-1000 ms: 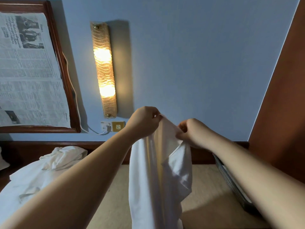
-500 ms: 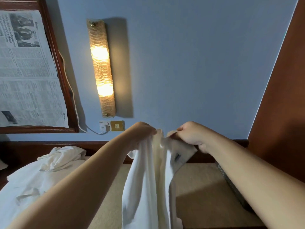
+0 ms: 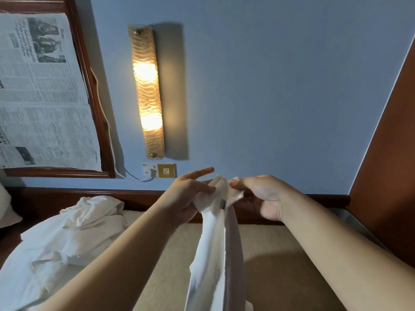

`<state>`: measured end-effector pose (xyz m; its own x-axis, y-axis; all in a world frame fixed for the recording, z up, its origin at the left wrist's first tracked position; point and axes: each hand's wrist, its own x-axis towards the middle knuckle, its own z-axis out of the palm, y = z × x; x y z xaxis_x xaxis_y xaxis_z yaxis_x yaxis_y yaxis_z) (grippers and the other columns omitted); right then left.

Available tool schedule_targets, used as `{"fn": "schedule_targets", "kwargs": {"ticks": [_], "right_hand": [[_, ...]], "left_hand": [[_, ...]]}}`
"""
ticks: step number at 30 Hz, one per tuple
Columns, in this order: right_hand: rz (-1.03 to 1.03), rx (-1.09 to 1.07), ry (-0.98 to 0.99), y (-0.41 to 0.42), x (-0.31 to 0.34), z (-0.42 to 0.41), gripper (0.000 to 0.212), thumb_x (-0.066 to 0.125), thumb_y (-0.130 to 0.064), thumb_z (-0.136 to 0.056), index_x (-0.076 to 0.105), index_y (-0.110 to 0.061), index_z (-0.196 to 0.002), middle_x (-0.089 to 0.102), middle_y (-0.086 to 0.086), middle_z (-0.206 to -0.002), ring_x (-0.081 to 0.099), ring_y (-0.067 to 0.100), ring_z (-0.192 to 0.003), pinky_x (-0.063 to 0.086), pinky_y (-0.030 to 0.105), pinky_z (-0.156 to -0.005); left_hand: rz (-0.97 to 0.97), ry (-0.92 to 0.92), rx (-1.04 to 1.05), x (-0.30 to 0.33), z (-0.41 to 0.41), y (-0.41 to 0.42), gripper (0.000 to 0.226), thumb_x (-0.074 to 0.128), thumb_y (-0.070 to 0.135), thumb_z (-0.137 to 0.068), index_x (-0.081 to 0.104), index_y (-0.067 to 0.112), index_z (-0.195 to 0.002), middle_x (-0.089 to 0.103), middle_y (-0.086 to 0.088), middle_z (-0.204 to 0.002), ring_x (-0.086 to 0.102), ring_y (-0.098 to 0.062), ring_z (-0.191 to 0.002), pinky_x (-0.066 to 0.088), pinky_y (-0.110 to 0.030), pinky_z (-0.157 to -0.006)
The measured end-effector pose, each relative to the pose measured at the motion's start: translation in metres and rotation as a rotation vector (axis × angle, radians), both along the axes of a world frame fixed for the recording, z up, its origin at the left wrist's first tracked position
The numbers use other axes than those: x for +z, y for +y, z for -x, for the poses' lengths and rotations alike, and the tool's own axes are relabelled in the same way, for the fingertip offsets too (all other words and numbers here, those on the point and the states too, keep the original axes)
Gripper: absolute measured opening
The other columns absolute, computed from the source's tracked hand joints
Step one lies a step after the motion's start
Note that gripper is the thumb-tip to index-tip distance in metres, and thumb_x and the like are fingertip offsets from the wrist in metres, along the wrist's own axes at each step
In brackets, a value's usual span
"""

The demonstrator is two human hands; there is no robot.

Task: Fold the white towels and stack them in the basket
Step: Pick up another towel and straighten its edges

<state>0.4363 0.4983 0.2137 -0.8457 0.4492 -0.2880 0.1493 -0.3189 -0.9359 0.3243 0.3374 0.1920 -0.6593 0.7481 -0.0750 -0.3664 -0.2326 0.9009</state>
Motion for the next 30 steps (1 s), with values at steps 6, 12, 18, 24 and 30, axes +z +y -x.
{"fn": "schedule_targets", "kwargs": {"ticks": [6, 12, 18, 24, 30], "right_hand": [[-0.07, -0.007, 0.086, -0.01, -0.005, 0.005, 0.013, 0.066, 0.009, -0.094, 0.07, 0.013, -0.105, 0.076, 0.026, -0.094, 0.076, 0.028, -0.075, 0.065, 0.037, -0.067], [-0.062, -0.068, 0.123, -0.004, -0.008, 0.004, 0.007, 0.069, 0.008, -0.092, 0.071, 0.011, -0.098, 0.076, 0.022, -0.088, 0.077, 0.029, -0.076, 0.065, 0.036, -0.067], [-0.051, -0.197, 0.201, -0.001, -0.008, 0.006, 0.034, 0.077, 0.009, -0.086, 0.061, 0.0, -0.115, 0.072, 0.024, -0.106, 0.076, 0.026, -0.079, 0.065, 0.036, -0.064], [-0.15, -0.061, 0.331, 0.002, -0.013, 0.001, 0.011, 0.071, 0.005, -0.092, 0.077, 0.005, -0.101, 0.078, 0.019, -0.097, 0.077, 0.026, -0.093, 0.064, 0.037, -0.085], [-0.627, 0.059, 0.239, 0.017, -0.014, -0.006, 0.026, 0.076, 0.001, -0.089, 0.08, -0.019, -0.106, 0.08, -0.007, -0.106, 0.074, 0.009, -0.105, 0.057, 0.023, -0.093]], "left_hand": [[-0.105, 0.059, -0.039, -0.018, -0.018, 0.007, 0.066, 0.055, -0.021, -0.089, 0.049, 0.01, -0.147, 0.07, -0.018, -0.131, 0.069, -0.039, -0.117, 0.059, -0.042, -0.093], [-0.196, 0.047, -0.109, -0.033, -0.029, 0.01, 0.073, 0.053, -0.018, -0.089, 0.044, 0.02, -0.151, 0.065, -0.016, -0.139, 0.064, -0.036, -0.126, 0.047, -0.045, -0.112], [-0.264, -0.098, 0.078, -0.044, -0.022, 0.026, 0.043, 0.05, -0.006, -0.101, 0.054, 0.001, -0.144, 0.065, -0.027, -0.134, 0.064, -0.041, -0.125, 0.055, -0.045, -0.104], [-0.358, -0.081, -0.031, -0.041, -0.026, 0.034, 0.042, 0.047, 0.012, -0.109, 0.049, -0.01, -0.144, 0.052, -0.031, -0.143, 0.048, -0.043, -0.135, 0.03, -0.051, -0.122], [-0.347, -0.025, -0.075, -0.044, -0.03, 0.033, 0.043, 0.045, 0.01, -0.108, 0.047, -0.01, -0.146, 0.043, -0.04, -0.148, 0.045, -0.042, -0.135, 0.022, -0.055, -0.127]]}}
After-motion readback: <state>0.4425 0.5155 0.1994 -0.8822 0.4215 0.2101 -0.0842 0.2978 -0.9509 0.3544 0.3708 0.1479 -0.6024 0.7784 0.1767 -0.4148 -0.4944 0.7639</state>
